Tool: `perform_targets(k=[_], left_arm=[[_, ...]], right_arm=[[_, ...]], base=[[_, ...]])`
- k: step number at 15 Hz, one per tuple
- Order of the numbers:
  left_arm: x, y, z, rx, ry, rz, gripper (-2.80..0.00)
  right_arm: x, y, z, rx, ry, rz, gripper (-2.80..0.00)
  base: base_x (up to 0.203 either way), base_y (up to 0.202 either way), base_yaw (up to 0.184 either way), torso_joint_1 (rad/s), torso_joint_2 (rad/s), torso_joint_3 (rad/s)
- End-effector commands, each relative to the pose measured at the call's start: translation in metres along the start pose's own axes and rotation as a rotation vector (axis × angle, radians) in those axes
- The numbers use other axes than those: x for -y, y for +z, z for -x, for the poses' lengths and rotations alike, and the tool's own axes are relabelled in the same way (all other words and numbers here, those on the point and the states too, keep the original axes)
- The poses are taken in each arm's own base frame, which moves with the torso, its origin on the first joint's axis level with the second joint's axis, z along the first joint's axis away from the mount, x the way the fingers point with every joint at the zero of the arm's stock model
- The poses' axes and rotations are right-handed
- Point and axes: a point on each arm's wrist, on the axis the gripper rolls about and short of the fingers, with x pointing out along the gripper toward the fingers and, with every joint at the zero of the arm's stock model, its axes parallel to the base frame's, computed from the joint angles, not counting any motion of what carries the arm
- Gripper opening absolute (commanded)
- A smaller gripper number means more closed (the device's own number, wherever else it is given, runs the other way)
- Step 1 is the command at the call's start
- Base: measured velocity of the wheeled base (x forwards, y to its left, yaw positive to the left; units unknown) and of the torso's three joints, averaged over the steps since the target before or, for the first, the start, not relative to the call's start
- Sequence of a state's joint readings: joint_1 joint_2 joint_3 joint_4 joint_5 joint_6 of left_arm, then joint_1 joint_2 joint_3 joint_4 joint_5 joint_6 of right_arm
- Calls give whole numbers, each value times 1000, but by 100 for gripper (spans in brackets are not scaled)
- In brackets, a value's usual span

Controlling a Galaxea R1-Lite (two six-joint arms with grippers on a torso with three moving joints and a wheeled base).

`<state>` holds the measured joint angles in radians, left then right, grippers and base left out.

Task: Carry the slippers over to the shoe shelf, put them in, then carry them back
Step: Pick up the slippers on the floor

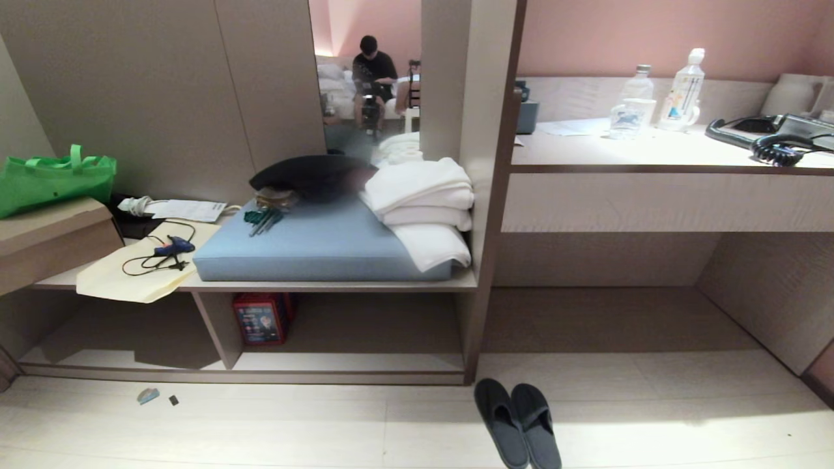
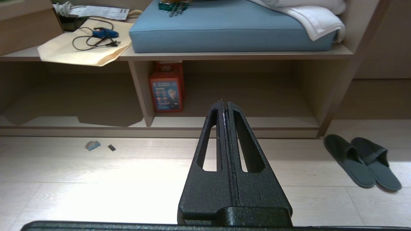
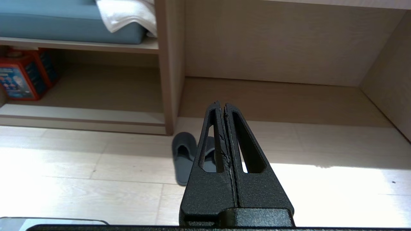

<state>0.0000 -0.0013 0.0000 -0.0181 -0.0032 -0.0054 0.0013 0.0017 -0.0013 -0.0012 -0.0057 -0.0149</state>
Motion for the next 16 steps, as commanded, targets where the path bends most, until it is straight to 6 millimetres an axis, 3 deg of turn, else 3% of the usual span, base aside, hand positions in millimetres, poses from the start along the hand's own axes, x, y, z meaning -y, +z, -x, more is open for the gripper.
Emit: perform_targets(k=[1, 6, 16], left_arm=[[0, -2, -1, -7, 0, 1, -280], [0, -1, -1, -6, 0, 1, -280], [0, -2, -1, -7, 0, 1, -280]], right_arm=[[0, 0, 0, -1, 0, 0, -280], [0, 0, 0, -1, 0, 0, -280], [0, 0, 0, 1, 0, 0, -280]], base=[[0, -196, 3, 10, -1, 4], [0, -162, 3, 4, 3, 3], [0, 0, 0, 0, 1, -46]])
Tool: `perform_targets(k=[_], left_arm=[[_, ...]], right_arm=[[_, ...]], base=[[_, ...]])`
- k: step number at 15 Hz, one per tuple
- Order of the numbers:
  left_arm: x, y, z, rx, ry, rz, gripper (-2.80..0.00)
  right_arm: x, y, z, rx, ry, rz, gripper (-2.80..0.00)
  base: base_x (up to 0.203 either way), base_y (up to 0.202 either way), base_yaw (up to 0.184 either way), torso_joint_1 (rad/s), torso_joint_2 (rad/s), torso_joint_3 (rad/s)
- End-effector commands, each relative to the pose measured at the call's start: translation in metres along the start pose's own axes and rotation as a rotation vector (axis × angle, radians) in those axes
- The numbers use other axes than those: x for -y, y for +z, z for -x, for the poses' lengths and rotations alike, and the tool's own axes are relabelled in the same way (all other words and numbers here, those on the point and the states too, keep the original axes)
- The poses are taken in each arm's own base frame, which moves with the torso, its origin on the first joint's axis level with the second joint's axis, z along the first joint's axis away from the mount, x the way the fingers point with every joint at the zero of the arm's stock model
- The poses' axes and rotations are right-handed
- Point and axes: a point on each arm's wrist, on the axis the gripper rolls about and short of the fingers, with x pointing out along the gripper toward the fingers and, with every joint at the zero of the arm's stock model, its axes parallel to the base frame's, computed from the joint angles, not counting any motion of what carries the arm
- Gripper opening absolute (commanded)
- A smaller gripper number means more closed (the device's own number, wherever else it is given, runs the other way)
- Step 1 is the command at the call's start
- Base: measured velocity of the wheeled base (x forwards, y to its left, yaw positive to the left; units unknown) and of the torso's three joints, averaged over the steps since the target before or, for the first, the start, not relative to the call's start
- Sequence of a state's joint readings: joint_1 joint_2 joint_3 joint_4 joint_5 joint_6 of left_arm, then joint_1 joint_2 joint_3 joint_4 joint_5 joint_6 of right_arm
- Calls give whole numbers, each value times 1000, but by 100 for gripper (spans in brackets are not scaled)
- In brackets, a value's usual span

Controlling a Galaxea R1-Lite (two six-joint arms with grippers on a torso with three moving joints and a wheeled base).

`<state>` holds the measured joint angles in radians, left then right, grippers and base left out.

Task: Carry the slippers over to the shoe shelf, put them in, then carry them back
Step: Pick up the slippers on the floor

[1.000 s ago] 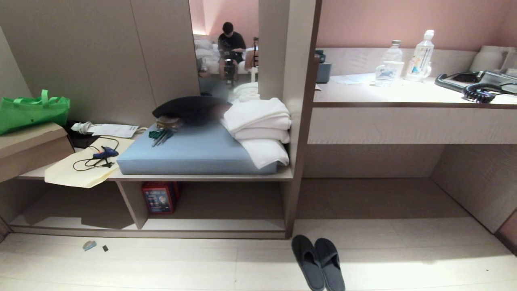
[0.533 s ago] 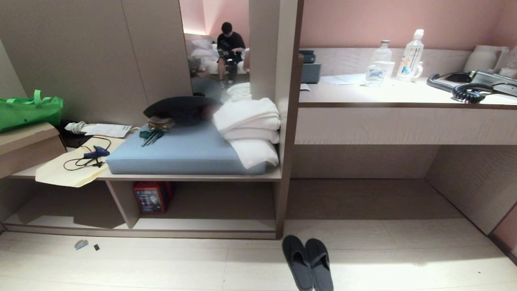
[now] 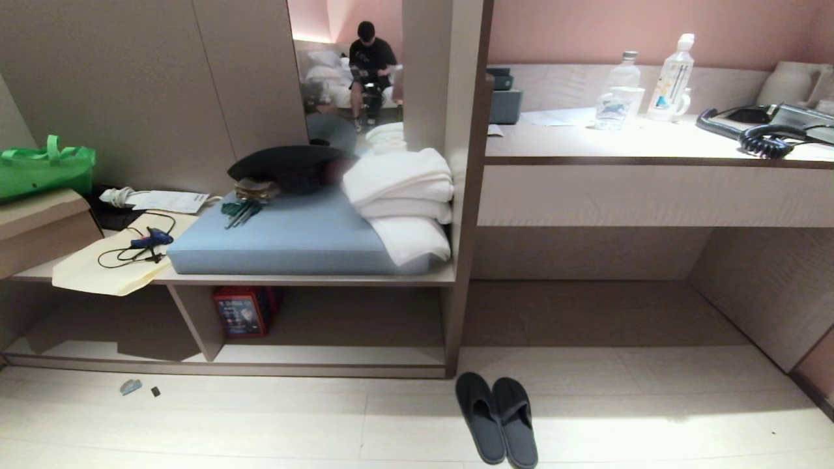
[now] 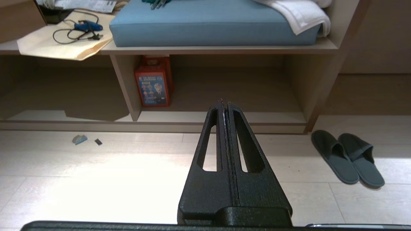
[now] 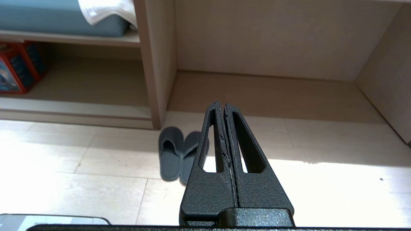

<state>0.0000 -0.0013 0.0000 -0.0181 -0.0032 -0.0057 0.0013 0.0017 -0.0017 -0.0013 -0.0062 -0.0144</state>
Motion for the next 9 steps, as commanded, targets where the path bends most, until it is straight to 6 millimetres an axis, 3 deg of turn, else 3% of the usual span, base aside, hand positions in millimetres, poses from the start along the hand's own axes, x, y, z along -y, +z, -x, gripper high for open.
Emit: perform_targets(k=[1, 9], left_arm=[[0, -2, -1, -7, 0, 1, -280], [0, -2, -1, -7, 0, 13, -280]], right_arm=[[0, 0, 0, -1, 0, 1, -280], [0, 0, 0, -1, 0, -1, -280]], base=[[0, 0, 0, 2, 2, -195], [0, 0, 0, 2, 2, -198]])
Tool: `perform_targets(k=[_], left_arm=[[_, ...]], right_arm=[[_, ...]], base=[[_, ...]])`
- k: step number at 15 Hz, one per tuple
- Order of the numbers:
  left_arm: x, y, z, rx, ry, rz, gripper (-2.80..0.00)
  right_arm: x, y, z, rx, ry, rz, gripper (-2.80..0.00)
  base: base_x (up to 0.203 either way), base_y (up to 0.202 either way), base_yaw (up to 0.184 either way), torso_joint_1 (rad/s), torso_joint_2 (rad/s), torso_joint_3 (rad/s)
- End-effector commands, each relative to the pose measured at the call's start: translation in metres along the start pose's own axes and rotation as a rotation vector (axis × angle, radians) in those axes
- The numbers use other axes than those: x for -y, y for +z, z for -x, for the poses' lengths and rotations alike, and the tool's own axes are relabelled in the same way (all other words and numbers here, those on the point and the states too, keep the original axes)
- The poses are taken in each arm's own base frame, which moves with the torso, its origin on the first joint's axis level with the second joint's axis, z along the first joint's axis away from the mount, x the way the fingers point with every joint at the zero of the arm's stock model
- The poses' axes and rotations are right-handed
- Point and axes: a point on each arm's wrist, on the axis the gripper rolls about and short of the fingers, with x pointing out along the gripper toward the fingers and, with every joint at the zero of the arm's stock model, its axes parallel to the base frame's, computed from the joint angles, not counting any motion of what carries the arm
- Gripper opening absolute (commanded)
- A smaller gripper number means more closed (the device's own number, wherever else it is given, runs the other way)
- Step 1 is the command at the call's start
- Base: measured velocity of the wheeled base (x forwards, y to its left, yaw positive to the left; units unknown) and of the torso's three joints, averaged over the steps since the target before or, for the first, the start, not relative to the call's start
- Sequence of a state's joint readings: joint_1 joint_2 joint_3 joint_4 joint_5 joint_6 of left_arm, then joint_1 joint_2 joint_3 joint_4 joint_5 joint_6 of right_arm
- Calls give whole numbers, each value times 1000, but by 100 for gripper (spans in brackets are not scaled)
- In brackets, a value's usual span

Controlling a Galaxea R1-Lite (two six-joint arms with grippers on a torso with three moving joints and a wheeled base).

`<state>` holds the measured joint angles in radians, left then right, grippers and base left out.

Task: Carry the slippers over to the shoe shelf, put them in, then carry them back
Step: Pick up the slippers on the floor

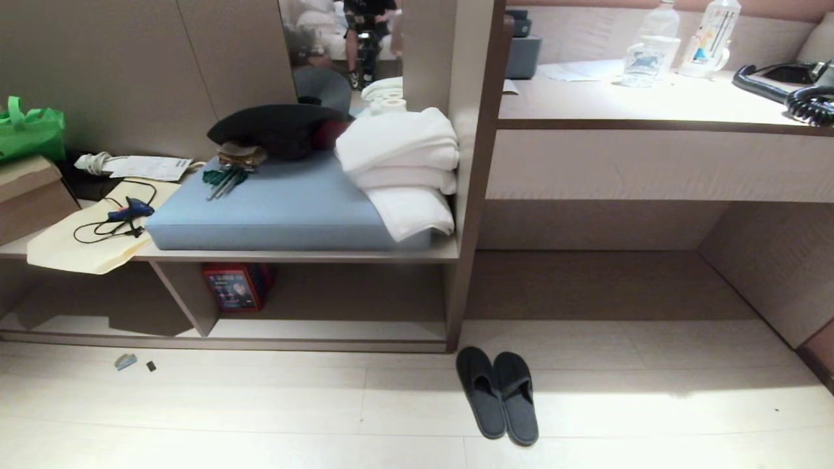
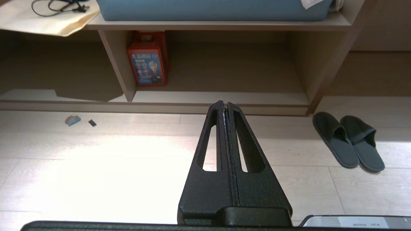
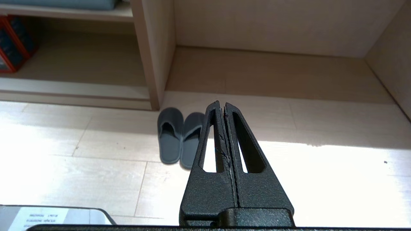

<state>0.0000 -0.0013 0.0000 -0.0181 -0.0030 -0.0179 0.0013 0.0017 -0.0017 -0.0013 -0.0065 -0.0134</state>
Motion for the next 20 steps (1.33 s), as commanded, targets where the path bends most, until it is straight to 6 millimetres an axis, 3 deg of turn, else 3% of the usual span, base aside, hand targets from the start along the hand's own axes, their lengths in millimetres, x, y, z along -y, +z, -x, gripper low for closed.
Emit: perform_targets(k=[1, 20], left_arm=[[0, -2, -1, -7, 0, 1, -280], [0, -2, 0, -12, 0, -1, -280]], right_arm=[[0, 0, 0, -1, 1, 0, -280], [0, 0, 0, -1, 1, 0, -280]], base=[[0, 0, 0, 2, 6, -206], [0, 0, 0, 3, 5, -197]])
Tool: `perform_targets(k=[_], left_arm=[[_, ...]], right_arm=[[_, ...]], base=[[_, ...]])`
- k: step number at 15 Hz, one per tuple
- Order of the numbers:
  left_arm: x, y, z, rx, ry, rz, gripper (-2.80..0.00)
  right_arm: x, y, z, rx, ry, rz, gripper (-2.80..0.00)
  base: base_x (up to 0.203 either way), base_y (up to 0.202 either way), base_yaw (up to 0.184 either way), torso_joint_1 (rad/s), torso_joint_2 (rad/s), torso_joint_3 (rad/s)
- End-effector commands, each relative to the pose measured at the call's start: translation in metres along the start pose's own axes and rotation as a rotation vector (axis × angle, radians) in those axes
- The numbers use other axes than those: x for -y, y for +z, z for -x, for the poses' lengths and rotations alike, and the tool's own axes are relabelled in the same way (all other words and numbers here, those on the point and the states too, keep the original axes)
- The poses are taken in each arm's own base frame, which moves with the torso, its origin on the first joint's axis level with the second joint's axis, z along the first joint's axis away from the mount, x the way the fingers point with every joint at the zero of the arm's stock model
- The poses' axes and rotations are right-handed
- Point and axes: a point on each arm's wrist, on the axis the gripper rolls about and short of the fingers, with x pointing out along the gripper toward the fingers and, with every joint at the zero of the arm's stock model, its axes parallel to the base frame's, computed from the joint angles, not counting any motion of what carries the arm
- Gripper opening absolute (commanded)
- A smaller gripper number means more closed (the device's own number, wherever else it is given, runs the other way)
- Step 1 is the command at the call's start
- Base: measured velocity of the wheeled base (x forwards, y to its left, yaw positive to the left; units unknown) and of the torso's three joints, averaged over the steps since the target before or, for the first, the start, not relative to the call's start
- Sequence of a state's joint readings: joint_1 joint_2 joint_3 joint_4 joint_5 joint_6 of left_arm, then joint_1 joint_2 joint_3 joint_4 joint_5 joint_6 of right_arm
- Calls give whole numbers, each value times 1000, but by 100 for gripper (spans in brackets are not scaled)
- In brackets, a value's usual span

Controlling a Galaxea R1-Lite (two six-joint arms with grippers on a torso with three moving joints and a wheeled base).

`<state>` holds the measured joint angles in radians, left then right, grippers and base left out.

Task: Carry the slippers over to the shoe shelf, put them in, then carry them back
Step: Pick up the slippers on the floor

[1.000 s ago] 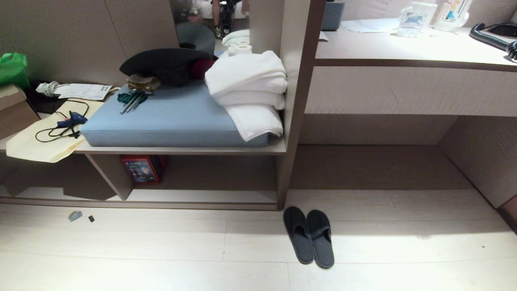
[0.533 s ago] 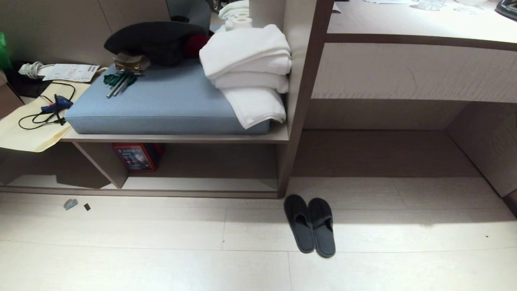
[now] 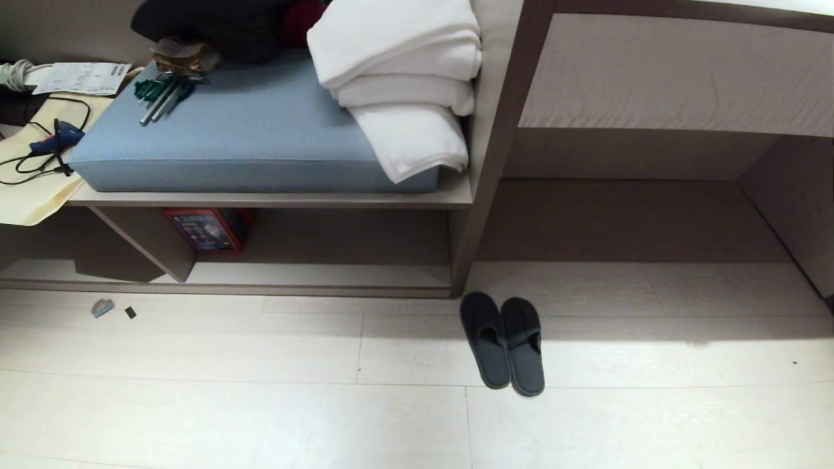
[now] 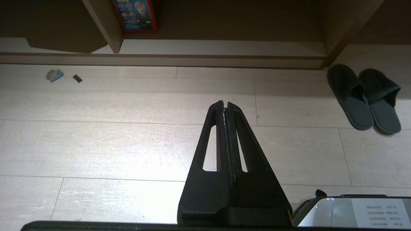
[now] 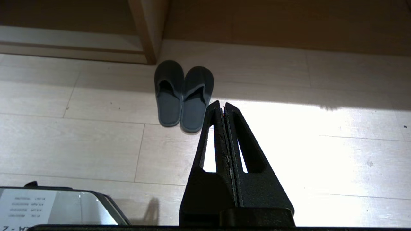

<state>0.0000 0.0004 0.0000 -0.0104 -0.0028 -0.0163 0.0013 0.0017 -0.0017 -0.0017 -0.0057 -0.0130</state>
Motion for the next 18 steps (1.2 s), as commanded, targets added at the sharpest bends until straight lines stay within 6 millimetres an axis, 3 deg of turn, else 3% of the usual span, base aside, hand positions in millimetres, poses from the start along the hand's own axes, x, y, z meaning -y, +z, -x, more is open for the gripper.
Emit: perform_targets(k=[1, 18], left_arm=[[0, -1, 0, -4, 0, 1, -280], [0, -1, 0, -4, 0, 1, -280]], right_arm=[[0, 0, 0, -1, 0, 0, -280], [0, 0, 0, -1, 0, 1, -280]], base=[[0, 0, 0, -7, 1, -201], [0, 0, 0, 2, 2, -196]])
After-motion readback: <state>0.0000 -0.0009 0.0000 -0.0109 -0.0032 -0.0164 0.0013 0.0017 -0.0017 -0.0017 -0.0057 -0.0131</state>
